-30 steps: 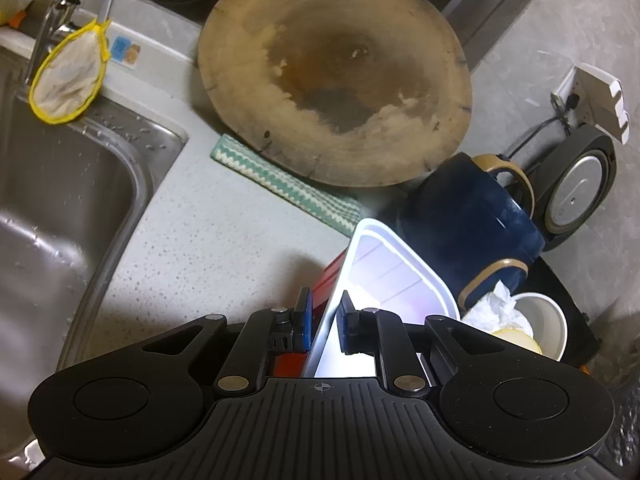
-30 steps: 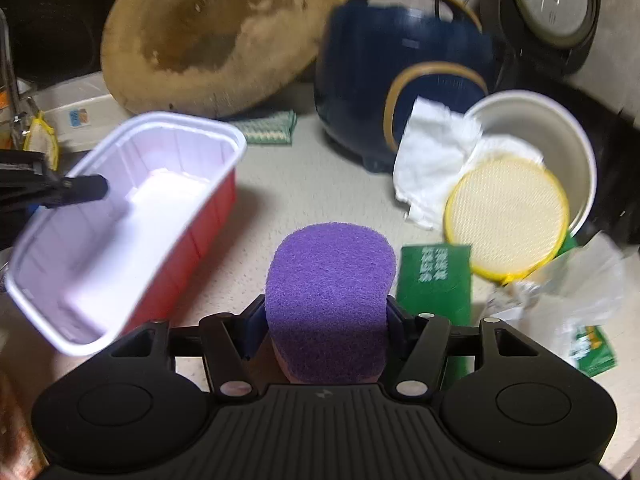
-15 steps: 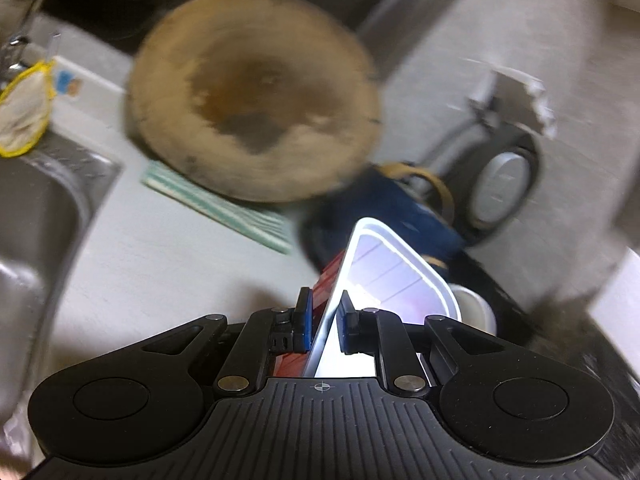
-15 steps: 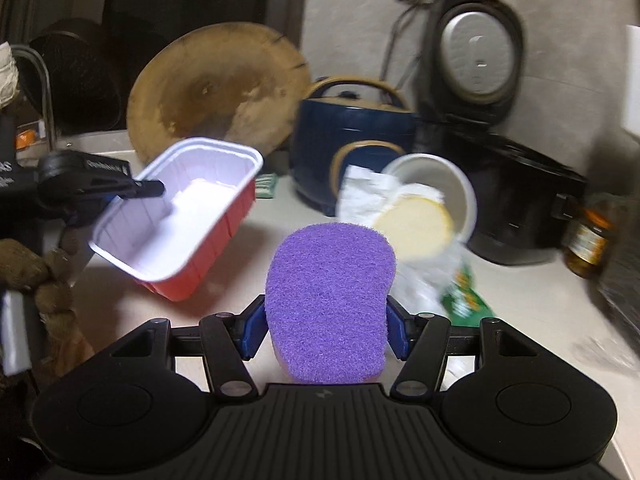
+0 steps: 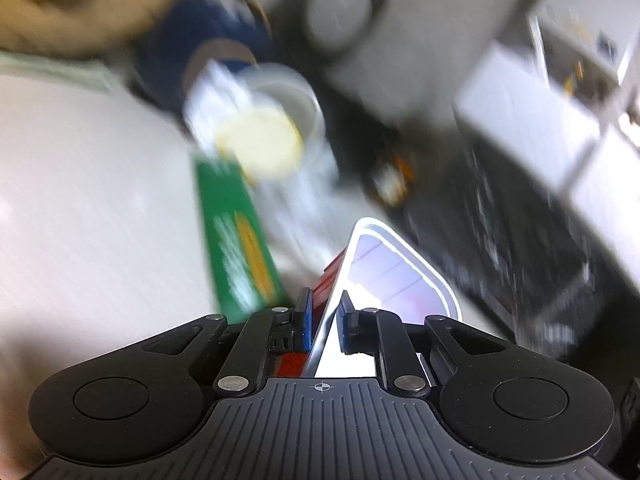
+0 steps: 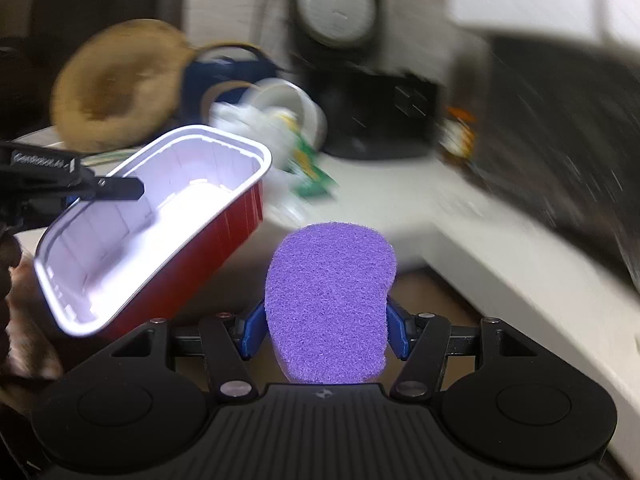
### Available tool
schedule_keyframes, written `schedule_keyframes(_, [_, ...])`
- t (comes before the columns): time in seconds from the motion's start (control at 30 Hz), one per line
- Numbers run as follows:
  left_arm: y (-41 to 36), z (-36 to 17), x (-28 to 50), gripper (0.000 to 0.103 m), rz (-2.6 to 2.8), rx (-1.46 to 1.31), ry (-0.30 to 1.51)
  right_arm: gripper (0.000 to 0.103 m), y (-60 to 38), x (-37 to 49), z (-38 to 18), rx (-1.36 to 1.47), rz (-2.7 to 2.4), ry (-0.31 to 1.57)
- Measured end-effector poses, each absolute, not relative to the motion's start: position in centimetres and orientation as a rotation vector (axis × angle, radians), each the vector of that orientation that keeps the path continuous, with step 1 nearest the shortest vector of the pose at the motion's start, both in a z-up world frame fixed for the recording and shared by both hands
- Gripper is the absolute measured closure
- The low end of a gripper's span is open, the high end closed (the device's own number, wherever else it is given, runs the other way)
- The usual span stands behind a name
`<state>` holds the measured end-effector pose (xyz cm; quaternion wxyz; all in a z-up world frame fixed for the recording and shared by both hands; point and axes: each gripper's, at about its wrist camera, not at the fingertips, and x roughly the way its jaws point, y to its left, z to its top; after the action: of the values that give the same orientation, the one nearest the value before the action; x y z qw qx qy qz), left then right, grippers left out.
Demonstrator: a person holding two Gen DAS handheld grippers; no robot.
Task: Collect trash
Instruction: 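Carry the tray and sponge with both tools over the green-lined trash bin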
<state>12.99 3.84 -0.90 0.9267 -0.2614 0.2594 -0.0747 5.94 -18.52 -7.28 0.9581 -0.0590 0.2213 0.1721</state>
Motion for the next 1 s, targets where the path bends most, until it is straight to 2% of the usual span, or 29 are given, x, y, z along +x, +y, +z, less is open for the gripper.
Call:
schedule_keyframes(0.2, [-4.4, -9.5, 18.9, 0.087, -0.319, -0.58, 0.838, 0.044, -26.8, 5.4, -15.1, -0.049, 0.074, 0.531])
schedule_keyframes(0.27, [-7.1, -12.0, 20.6, 0.088, -0.372, -0.591, 0.901, 0.044, -29.0, 5.2, -17.3, -0.056, -0.023, 0.562])
schedule_keyframes(0.37, [-10.3, -16.3, 22.2, 0.088, -0.305, -0.458, 0.926, 0.044, -31.4, 4.5, -19.9, -0.05, -0.097, 0.598])
schedule_keyframes(0.53, [-11.6, -26.3, 23.4, 0.088, -0.116, -0.401, 1.167, 0.044, -32.9, 4.2, -23.9, -0.011, -0.099, 0.669])
schedule_keyframes(0.63, [-12.1, -30.4, 22.9, 0.088, -0.041, -0.33, 1.268, 0.044, -33.0, 5.2, -26.2, 0.012, -0.085, 0.718])
schedule_keyframes(0.77, [-12.7, -34.6, 22.9, 0.088, 0.008, -0.304, 1.356, 0.044, -33.0, 6.7, -28.3, 0.047, -0.054, 0.761])
schedule_keyframes(0.83, [-12.9, -35.3, 23.6, 0.088, -0.013, -0.318, 1.34, 0.044, -33.0, 7.3, -29.0, 0.059, -0.045, 0.779])
schedule_keyframes(0.93, [-13.0, -38.4, 25.1, 0.081, -0.11, -0.353, 1.353, 0.044, -33.1, 7.9, -29.6, 0.069, -0.036, 0.802])
schedule_keyframes(1.0, [-12.4, -40.9, 25.5, 0.083, -0.117, -0.357, 1.38, 0.044, -32.8, 7.4, -30.0, 0.07, -0.04, 0.813])
